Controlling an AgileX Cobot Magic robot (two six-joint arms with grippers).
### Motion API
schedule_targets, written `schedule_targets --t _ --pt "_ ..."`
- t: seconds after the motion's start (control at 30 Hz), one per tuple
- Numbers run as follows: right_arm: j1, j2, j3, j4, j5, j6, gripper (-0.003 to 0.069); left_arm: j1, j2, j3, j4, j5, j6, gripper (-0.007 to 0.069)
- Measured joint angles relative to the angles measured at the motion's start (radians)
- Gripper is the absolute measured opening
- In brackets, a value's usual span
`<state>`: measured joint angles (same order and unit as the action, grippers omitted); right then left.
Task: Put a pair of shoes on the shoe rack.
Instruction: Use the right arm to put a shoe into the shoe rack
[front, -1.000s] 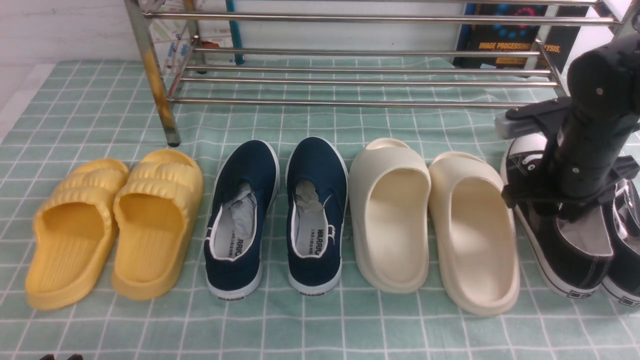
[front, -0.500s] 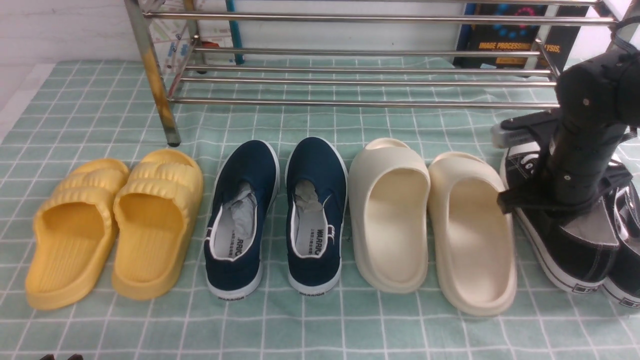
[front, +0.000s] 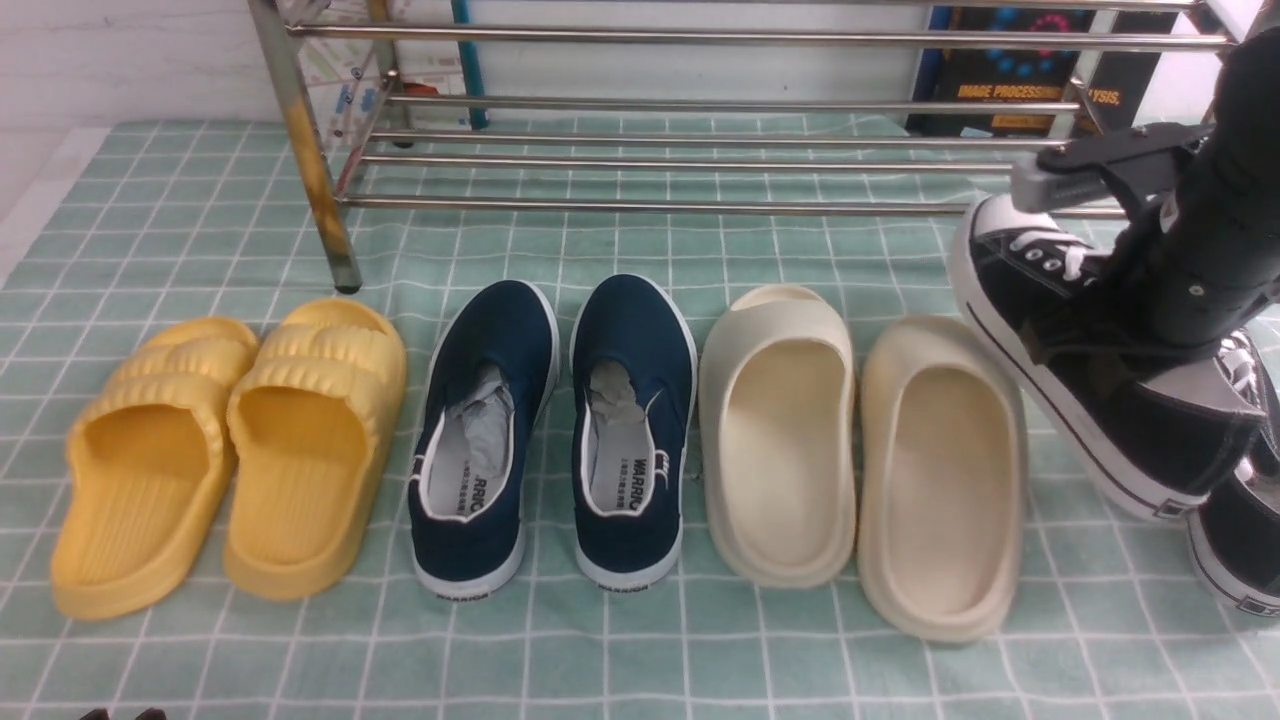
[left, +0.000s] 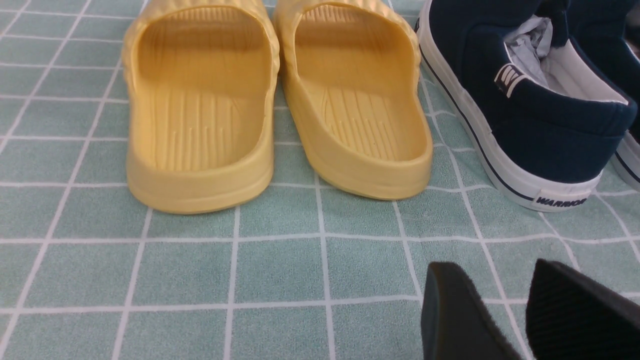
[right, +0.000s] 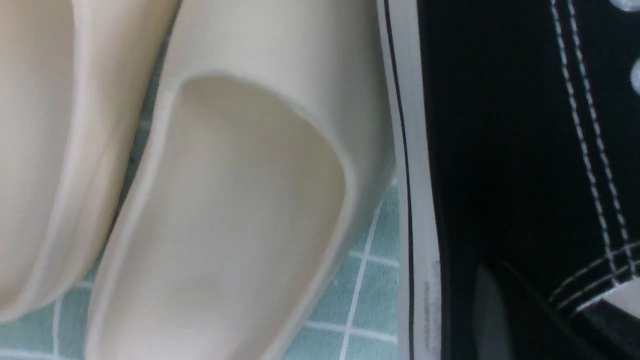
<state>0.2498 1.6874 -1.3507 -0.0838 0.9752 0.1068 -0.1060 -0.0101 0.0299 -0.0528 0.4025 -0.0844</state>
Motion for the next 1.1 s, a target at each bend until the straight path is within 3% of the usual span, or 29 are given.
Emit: schedule_targets --t 0.7,1.1 --pt "0.0 0.461 -0.673 -0.088 0.007 -0.003 0.0015 0.0 0.0 0.0 0.0 0.0 0.0 0.0238" --pt "0.002 0.593 -0.847 -0.108 0.006 0.063 0.0016 0.0 0.0 0.0 0.0 0.0 0.0 0.0238"
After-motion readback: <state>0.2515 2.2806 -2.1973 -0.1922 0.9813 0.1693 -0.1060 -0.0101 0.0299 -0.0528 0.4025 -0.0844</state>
